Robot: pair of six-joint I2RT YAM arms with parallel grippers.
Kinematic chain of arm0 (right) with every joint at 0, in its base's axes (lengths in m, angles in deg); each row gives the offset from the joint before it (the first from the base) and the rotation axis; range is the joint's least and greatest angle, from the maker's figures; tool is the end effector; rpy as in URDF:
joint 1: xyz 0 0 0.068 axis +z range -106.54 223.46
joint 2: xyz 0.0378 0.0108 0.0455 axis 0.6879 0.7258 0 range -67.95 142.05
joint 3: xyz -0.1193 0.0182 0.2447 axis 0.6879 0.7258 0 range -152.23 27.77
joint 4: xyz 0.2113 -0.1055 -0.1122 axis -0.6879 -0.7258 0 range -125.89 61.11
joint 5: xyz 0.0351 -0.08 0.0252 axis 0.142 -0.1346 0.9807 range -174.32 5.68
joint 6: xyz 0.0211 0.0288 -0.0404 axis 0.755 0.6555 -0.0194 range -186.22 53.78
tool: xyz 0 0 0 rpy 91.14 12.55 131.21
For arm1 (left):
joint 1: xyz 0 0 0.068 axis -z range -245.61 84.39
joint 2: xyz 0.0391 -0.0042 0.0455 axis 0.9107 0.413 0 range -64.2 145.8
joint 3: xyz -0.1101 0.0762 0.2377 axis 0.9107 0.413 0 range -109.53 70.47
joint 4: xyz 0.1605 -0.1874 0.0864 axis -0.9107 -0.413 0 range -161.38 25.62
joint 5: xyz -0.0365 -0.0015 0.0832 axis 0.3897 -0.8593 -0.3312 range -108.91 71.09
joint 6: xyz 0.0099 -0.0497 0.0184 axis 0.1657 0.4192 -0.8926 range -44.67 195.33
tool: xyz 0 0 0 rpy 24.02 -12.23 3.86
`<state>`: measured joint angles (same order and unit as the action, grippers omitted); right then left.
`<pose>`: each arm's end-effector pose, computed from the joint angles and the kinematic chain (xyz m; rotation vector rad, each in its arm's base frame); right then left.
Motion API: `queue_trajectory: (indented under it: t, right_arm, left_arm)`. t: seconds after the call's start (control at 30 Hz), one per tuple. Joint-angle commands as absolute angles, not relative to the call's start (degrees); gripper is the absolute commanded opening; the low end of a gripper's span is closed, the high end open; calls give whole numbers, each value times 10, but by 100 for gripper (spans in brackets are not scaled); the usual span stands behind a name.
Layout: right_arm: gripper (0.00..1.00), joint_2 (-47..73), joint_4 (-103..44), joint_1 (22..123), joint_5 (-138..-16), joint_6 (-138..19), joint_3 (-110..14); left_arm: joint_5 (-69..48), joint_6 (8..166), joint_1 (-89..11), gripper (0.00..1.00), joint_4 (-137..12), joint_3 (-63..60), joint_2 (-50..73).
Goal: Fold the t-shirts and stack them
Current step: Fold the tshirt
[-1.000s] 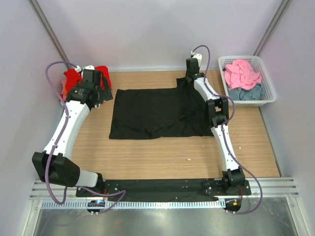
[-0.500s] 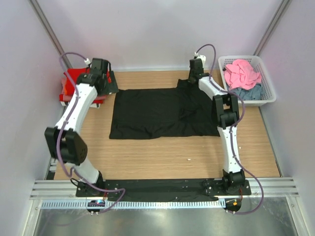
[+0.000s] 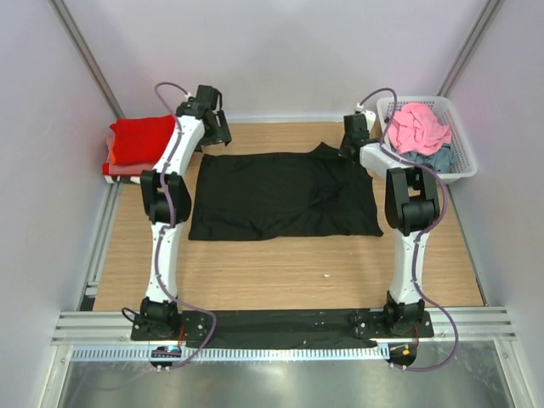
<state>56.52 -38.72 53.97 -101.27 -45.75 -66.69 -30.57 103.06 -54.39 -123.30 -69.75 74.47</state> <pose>0.4882 0.0799 0.1914 0.3479 2.2033 -0.0414 0.5117 -0.0941 0.2628 -0.4399 2.5022 -0.0033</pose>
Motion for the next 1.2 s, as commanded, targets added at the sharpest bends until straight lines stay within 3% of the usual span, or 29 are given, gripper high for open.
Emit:
queue_trajectory:
  t: [0.0, 0.87, 0.97, 1.17]
  right_arm:
    - [2, 512, -358, 517, -997, -431, -628]
    - [2, 522, -341, 474, -899, -419, -598]
    - [2, 525, -338, 472, -895, -419, -597]
    - [2, 540, -338, 472, -893, -419, -606]
  left_arm:
    - [-265, 1052, -542, 81, -1235, -739, 773]
    - [-324, 1028, -549, 70, -1127, -742, 885]
    - [-320, 1031, -550, 60, -1119, -740, 889]
    - [-317, 1030, -551, 22, -1107, -718, 884]
